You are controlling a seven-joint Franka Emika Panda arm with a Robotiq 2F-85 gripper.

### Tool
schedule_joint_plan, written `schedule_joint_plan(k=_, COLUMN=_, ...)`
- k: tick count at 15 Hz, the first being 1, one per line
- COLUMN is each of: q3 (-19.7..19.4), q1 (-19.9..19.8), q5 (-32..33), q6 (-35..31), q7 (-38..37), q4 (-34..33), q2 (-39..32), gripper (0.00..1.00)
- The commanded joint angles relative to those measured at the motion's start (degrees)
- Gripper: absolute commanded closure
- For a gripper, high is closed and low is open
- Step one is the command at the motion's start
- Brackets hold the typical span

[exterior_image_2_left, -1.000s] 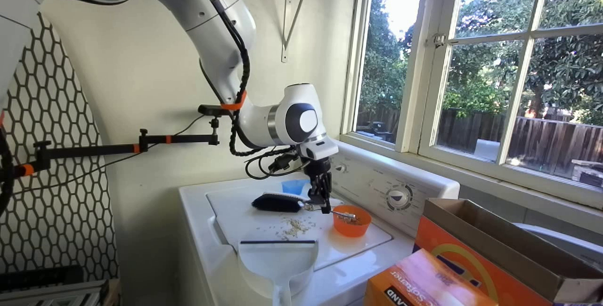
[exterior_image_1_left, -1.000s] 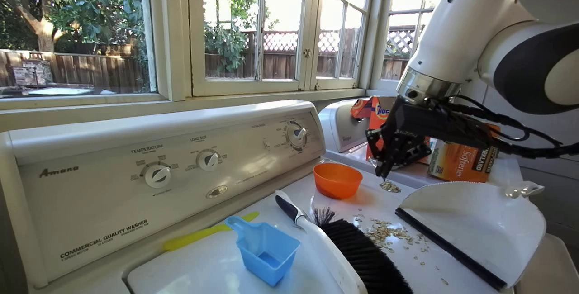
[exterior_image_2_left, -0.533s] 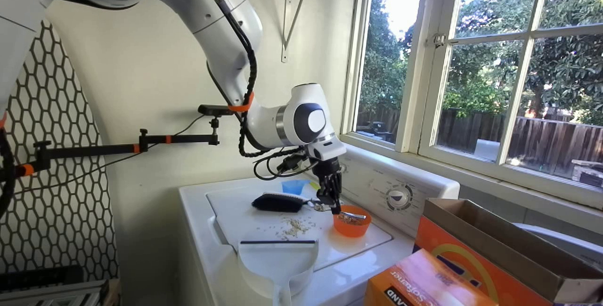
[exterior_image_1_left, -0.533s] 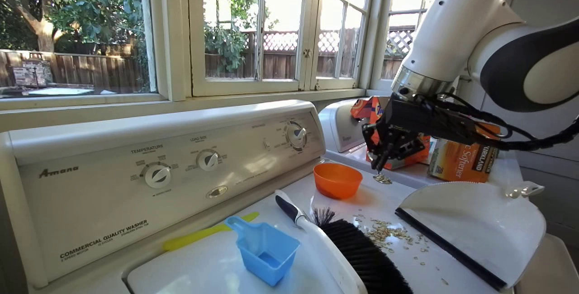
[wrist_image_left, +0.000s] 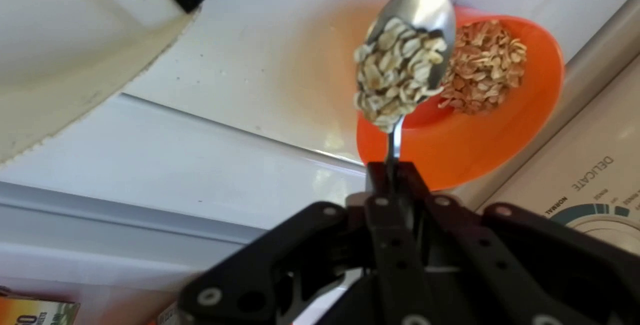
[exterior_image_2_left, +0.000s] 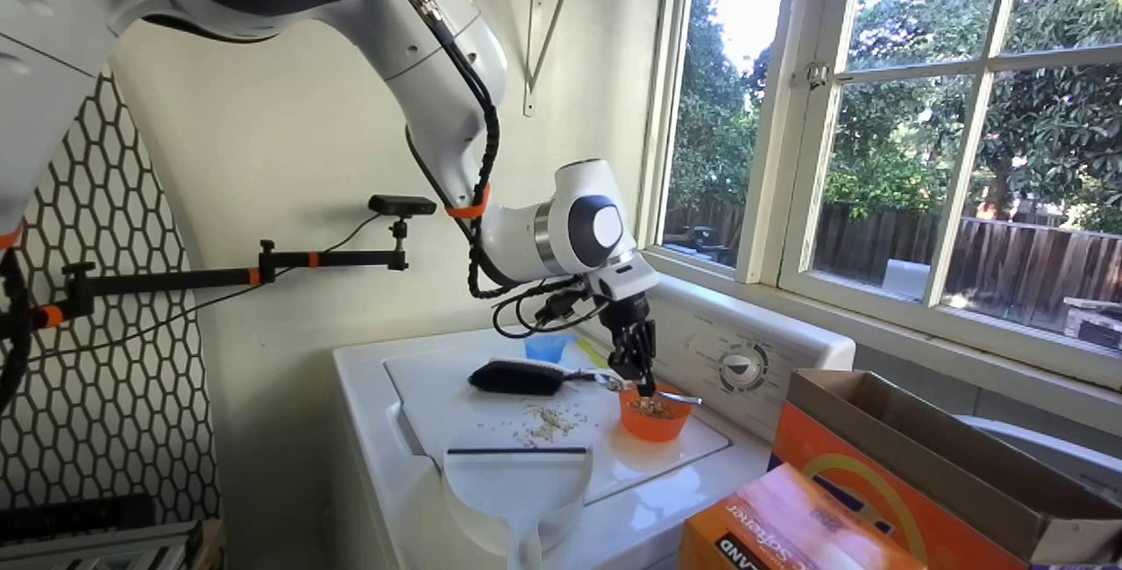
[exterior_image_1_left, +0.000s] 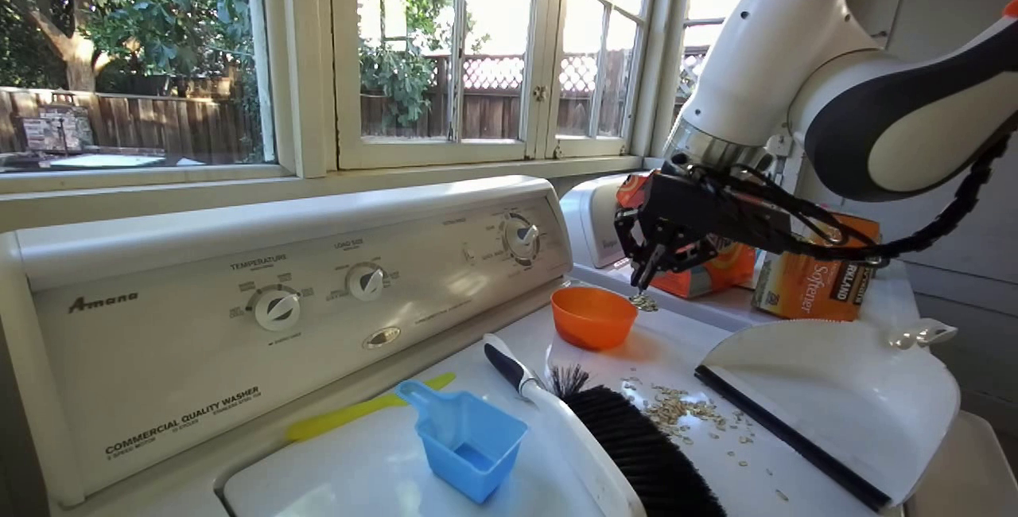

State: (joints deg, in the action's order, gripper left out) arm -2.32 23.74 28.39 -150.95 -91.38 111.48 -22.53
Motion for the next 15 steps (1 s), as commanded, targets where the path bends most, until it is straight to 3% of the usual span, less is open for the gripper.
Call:
schedule_joint_plan(k=1, q3=-2.25, q1=2.21, q5=2.83, q6=1.60, q7=-4.88, q4=-4.03, q2=-3.23, gripper=0.98)
schedule_joint_plan(k=8, q3=-5.25, q1=4.30, q5=5.28, q6=1.94, q7=-10.41, q4=-7.95, q2=-6.46, gripper=0.98)
schedule_joint_plan(k=15, q3=-6.96, q1=6.80, q5=12.84, q6=4.09, q7=-17.57, q4=-11.64, q2=-9.00, gripper=0.98)
